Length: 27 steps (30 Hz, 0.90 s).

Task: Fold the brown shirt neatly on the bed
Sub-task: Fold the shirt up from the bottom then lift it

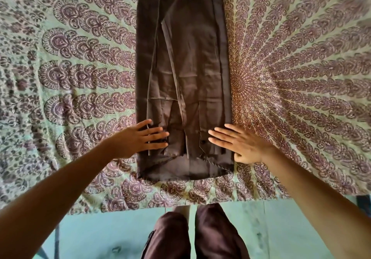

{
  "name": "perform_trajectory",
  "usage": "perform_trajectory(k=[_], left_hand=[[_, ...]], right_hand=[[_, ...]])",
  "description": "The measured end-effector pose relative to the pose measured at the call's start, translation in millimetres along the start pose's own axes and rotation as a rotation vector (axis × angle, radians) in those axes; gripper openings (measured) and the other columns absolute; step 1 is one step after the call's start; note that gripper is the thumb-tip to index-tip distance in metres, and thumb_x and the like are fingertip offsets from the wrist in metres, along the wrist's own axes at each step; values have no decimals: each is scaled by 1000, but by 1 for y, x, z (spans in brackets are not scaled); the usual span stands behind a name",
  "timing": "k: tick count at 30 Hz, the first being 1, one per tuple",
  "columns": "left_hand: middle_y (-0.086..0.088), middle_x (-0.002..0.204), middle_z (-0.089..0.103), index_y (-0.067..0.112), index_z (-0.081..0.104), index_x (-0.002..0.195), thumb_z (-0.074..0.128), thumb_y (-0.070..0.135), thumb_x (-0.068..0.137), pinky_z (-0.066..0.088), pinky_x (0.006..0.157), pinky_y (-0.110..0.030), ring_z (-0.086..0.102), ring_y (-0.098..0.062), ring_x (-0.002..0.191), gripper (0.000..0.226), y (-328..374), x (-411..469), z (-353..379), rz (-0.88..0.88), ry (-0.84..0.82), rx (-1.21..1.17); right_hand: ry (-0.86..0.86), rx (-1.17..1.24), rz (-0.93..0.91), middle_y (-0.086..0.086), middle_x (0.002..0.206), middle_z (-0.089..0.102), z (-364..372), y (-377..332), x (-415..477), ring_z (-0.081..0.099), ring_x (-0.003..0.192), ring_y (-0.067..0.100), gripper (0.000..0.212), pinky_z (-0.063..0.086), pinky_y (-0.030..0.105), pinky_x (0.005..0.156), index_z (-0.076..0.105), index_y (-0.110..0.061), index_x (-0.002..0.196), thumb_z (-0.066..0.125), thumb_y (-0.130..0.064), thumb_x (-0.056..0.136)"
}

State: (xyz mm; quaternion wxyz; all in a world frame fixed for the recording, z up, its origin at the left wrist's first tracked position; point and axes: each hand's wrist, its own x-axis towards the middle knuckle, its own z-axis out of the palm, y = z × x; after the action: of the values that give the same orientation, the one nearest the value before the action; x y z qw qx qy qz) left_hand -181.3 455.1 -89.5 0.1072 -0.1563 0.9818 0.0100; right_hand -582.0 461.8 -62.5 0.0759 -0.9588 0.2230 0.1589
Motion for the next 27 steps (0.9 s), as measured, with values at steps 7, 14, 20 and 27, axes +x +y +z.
perform_trajectory(k=[7, 14, 20, 27], left_hand=[[5, 155, -20, 31, -2, 148, 45, 30, 78, 3, 114, -45, -12, -18, 143, 84, 0, -9, 7, -5, -21, -48], [10, 143, 39, 35, 40, 137, 29, 27, 77, 8, 117, -29, 35, -11, 134, 61, 10, 1, -26, -301, -9, -518], [4, 94, 73, 42, 67, 99, 47, 42, 77, 52, 84, -35, 66, -22, 92, 29, -14, 16, -71, -887, 411, -1499], [-2, 75, 61, 12, 59, 76, 47, 14, 95, 45, 70, -27, 56, -14, 73, 22, -107, 58, -110, -1287, 808, -1679]], right_hand=[[-136, -24, -114, 8, 151, 10, -7, 11, 18, 15, 139, 23, 106, 2, 40, 117, 11, -12, 144, 78, -38, 65], [179, 382, 115, 2, 136, 50, -12, -16, 22, 48, 126, 19, 54, 26, 43, 110, 53, -19, 129, 30, -14, 80], [571, 1394, 534, -11, 105, 70, -76, -14, 31, 65, 99, 8, 25, 51, 29, 88, 63, -44, 110, 50, -50, 89], [870, 1689, 753, -24, 72, 69, -122, 75, 79, 63, 75, -8, 63, 49, 11, 67, 73, -41, 75, 41, 11, 90]])
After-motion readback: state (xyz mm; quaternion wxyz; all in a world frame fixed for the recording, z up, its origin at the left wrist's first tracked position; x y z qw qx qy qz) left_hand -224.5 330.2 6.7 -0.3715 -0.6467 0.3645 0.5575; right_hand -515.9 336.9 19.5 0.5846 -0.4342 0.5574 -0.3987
